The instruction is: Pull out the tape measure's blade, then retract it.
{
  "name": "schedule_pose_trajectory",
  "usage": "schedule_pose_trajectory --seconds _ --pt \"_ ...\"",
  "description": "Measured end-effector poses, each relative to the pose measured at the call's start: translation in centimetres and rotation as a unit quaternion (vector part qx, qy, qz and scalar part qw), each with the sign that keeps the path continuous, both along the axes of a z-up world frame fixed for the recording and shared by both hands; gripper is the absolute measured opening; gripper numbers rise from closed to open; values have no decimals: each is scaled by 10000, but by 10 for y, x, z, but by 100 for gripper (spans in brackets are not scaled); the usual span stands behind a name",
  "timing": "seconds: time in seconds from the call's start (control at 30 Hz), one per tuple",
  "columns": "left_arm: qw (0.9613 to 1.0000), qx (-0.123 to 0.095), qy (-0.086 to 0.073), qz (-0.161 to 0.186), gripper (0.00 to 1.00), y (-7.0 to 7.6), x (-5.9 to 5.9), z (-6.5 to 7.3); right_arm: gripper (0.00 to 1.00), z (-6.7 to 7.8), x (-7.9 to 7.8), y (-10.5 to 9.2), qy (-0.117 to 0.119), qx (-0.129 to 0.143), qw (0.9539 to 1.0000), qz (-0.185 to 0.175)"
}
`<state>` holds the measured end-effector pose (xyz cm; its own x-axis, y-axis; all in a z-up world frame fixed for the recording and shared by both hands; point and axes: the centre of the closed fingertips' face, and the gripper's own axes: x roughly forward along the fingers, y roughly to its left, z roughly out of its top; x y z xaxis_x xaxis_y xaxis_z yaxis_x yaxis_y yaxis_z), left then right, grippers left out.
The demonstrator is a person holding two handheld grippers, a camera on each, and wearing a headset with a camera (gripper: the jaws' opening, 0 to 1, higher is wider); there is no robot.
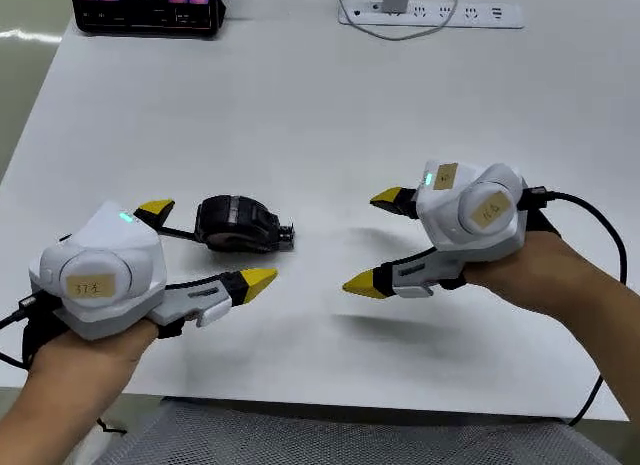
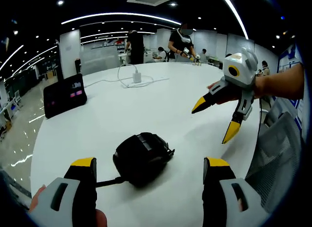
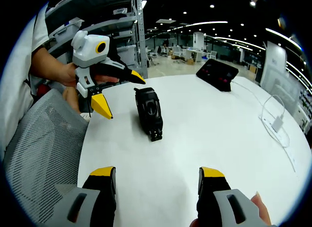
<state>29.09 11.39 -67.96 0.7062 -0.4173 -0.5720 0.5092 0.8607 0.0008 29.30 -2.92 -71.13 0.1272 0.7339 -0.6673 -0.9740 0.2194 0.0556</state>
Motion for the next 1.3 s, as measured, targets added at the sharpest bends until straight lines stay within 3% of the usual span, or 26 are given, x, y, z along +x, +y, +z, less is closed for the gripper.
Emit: schedule_pose_trajectory --seconds 0.23,0.33,0.77,1.3 --pt "9996 48 -18 -278 91 1 -7 3 68 2 -5 -15 4 -62 9999 -111" --pt "9993 -36 -4 -363 92 2 -10 5 68 5 -6 -20 12 -43 9998 -171" --pt "9982 -59 49 -601 96 7 -19 5 70 19 -15 -38 27 225 9986 -480" --pt "9969 -158 58 -769 98 11 -28 11 74 26 -19 -60 -54 452 9957 -803"
